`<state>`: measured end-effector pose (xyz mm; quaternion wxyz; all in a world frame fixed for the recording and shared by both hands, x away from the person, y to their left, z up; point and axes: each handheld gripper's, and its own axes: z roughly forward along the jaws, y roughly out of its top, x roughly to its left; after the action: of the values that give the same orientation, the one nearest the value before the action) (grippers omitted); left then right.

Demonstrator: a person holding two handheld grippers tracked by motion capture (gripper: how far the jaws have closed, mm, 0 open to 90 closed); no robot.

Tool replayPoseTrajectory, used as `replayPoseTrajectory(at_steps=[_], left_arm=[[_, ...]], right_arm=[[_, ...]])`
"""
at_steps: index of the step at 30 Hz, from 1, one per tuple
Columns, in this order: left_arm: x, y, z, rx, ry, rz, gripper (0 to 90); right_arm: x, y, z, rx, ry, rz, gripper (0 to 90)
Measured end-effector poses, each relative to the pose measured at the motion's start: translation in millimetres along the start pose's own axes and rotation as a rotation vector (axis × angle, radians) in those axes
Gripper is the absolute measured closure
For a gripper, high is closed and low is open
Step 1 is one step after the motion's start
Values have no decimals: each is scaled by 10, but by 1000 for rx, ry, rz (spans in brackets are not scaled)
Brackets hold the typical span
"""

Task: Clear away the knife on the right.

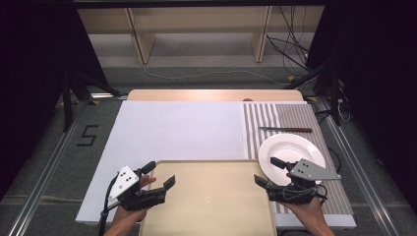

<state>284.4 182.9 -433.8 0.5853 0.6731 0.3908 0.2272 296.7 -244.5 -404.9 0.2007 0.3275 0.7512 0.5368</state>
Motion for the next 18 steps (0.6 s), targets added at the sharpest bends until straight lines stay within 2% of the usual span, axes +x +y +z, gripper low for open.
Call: replayPoseTrajectory(at_steps=[18], left_arm=[[0, -1, 0, 2, 0, 1, 160]], right_arm=[[2, 12, 7, 2, -20, -27, 220]])
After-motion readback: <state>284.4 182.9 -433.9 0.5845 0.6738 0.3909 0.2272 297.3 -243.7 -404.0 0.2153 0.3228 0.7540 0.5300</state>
